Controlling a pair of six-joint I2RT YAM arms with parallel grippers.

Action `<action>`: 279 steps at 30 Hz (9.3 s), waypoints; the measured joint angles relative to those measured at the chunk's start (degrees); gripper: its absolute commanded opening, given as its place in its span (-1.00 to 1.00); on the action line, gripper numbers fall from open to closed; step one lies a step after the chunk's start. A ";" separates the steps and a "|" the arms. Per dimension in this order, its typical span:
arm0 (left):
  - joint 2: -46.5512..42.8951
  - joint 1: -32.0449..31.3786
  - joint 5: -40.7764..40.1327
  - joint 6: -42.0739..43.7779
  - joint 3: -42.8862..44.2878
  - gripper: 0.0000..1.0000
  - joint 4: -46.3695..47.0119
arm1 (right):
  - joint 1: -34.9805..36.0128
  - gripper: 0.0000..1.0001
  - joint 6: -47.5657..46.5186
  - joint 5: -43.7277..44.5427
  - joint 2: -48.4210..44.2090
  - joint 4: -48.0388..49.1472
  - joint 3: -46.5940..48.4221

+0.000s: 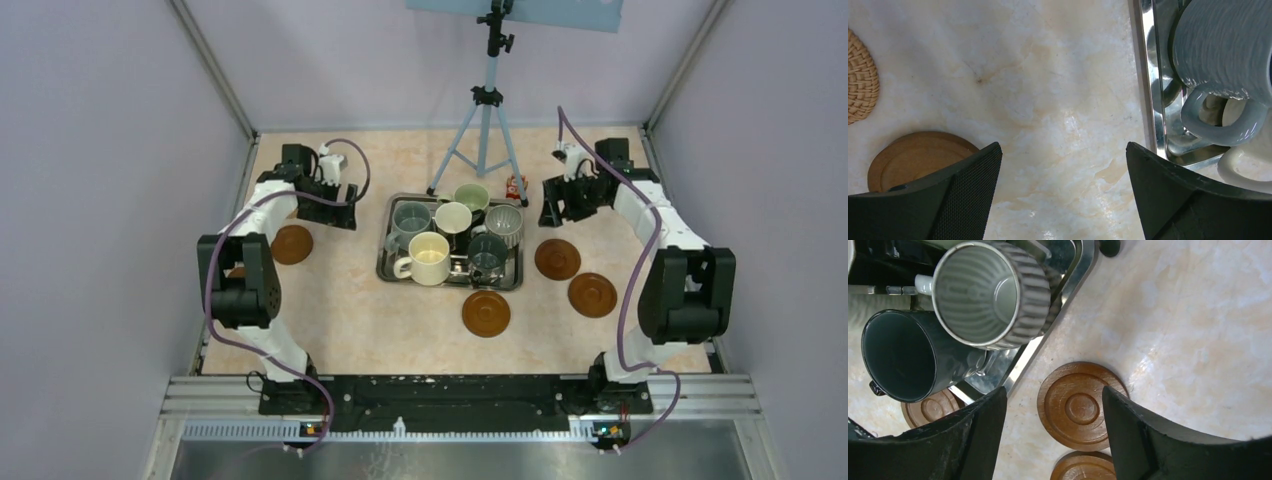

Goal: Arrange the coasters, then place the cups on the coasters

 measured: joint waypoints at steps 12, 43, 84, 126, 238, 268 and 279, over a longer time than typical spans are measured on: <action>5.99 -0.94 5.29 -4.79 1.07 0.97 3.48 | 2.89 -0.03 8.46 1.25 1.99 11.08 -7.23; 13.22 -8.44 16.48 -15.08 -2.49 -0.21 18.01 | 4.72 -0.27 15.43 2.97 9.25 18.47 -13.09; -10.12 -51.71 14.40 27.04 -15.34 0.16 12.28 | -10.88 0.05 -7.21 6.95 -2.73 -8.17 -6.73; -13.22 -12.81 7.08 38.51 -22.49 -0.11 -7.56 | -8.37 -0.03 -24.17 11.74 2.08 -1.64 -16.44; -26.01 -21.51 4.28 45.24 -37.64 0.05 0.96 | 32.39 -0.13 -42.07 20.50 -19.21 2.62 -36.39; -9.46 12.17 10.16 25.29 -13.77 0.44 -1.33 | 56.35 -0.26 -20.68 1.36 15.21 4.09 -3.72; -3.50 15.21 8.33 16.59 -6.05 0.46 1.11 | 60.13 -0.19 -15.26 14.60 30.47 20.46 17.11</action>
